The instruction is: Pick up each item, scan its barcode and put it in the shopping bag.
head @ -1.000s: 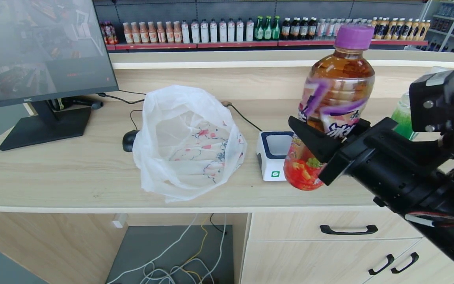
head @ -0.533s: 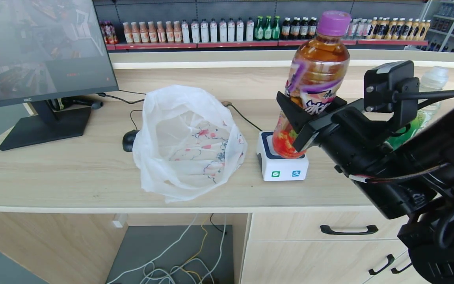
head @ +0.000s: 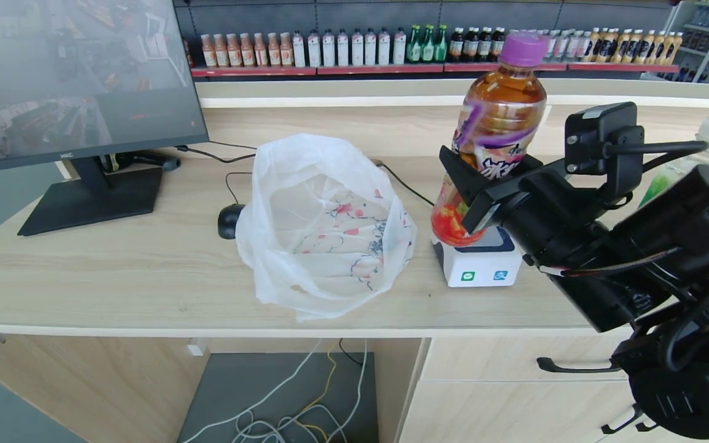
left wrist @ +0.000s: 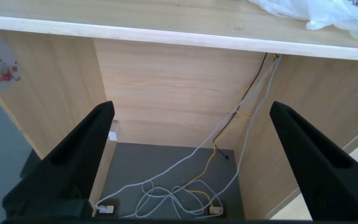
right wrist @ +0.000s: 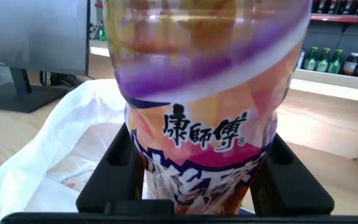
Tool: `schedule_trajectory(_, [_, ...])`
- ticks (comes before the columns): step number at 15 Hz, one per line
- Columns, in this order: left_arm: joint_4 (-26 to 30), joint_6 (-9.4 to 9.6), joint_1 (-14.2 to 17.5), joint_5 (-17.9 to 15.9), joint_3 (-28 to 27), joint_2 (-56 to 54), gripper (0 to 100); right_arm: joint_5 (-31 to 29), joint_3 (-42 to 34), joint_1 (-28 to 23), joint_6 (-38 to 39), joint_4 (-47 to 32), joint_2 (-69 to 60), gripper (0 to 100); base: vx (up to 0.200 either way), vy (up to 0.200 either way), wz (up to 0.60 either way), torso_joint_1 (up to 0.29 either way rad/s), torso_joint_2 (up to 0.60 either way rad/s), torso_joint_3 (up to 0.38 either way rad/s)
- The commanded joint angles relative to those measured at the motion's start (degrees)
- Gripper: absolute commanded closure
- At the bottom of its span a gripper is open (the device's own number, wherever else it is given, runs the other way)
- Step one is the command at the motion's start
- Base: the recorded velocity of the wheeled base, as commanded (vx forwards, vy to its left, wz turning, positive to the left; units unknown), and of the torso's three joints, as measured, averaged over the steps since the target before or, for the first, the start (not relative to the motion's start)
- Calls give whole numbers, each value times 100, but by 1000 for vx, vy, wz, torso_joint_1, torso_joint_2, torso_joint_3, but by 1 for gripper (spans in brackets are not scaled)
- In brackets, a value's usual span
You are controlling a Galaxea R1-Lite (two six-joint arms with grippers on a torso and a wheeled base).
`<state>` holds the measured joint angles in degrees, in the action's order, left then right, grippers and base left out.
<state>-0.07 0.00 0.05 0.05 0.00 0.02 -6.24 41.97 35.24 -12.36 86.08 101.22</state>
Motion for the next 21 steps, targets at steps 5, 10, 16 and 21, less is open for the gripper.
schedule_trajectory(5, [-1, -9, 4, -5, 0, -2, 0, -9, -14, -17, 14, 6, 21, 100, 0, 200, 0, 0, 1, 2])
schedule_trajectory(10, [-1, 9, 4, 4, 0, -2, 0, -9, -5, -17, 6, 6, 65, 100, 0, 200, 0, 2, 3, 4])
schedule_trajectory(16, [-1, 26, 4, 4, 0, -2, 0, -9, 48, 0, -29, 6, 223, 100, 0, 0, 0, 0, 0, 0])
schedule_trajectory(21, [-1, 26, 4, 4, 0, -2, 0, 44, -40, -44, -126, -3, 328, 100, 0, 0, 0, 0, 0, 0])
